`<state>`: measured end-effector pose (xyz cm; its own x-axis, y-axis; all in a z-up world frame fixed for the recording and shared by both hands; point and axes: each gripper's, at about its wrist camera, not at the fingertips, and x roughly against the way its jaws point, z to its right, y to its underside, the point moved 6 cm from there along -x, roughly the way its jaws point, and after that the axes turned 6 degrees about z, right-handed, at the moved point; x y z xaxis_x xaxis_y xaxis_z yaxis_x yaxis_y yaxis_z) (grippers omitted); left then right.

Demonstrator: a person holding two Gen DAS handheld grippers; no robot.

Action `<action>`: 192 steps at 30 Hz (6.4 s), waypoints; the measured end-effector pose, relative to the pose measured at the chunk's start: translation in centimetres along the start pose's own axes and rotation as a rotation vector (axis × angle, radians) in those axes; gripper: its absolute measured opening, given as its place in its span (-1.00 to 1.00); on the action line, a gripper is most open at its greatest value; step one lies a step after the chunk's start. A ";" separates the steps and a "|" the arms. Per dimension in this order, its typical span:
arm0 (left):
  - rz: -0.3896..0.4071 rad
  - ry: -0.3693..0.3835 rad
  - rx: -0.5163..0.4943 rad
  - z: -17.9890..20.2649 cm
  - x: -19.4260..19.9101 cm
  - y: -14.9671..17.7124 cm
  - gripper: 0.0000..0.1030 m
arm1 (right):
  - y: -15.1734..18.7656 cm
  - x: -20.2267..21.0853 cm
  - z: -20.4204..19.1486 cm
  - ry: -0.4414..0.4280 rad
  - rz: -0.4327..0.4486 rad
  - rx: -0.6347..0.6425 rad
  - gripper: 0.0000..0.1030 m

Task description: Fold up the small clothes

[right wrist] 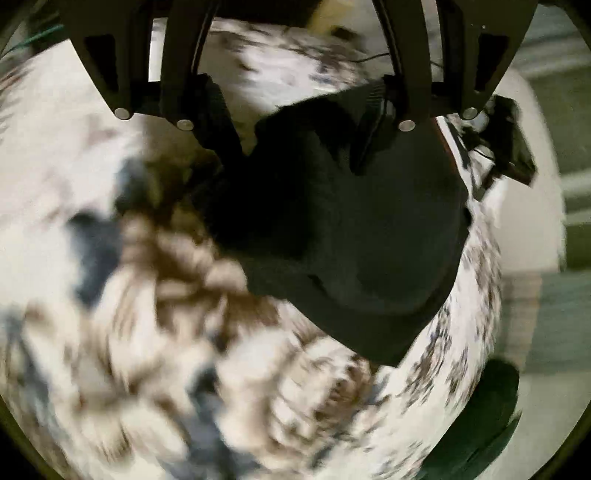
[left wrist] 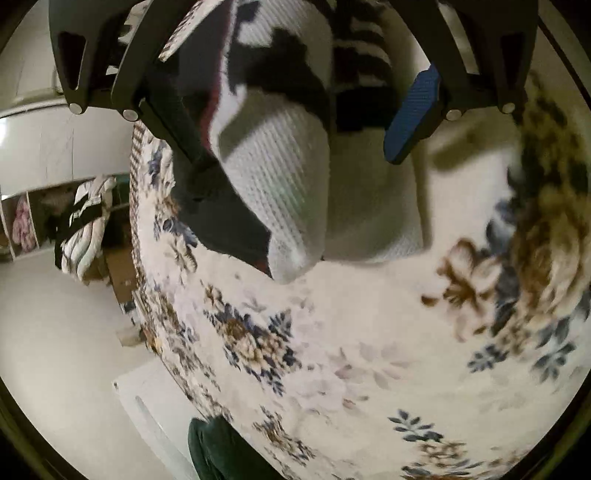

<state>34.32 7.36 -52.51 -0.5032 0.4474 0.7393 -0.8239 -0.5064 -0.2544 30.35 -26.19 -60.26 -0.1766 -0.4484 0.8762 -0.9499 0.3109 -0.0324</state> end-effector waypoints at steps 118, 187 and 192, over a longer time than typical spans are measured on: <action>-0.069 0.299 -0.159 9.4 -6.6 -9.2 0.36 | -16.5 -4.3 -3.3 -0.431 -0.074 0.158 -0.25; 0.216 -0.330 -0.663 35.8 17.4 -3.8 0.87 | -3.2 38.8 -17.2 0.529 0.768 0.343 1.00; 0.277 -0.314 -0.662 37.3 22.6 -2.9 0.87 | 1.1 43.9 -20.1 0.513 0.825 0.374 1.00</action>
<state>35.10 -8.52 -11.84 -0.6970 0.0892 0.7115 -0.7129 0.0206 -0.7010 26.75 -28.72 -12.12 -0.7596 0.2231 0.6109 -0.6190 0.0402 -0.7843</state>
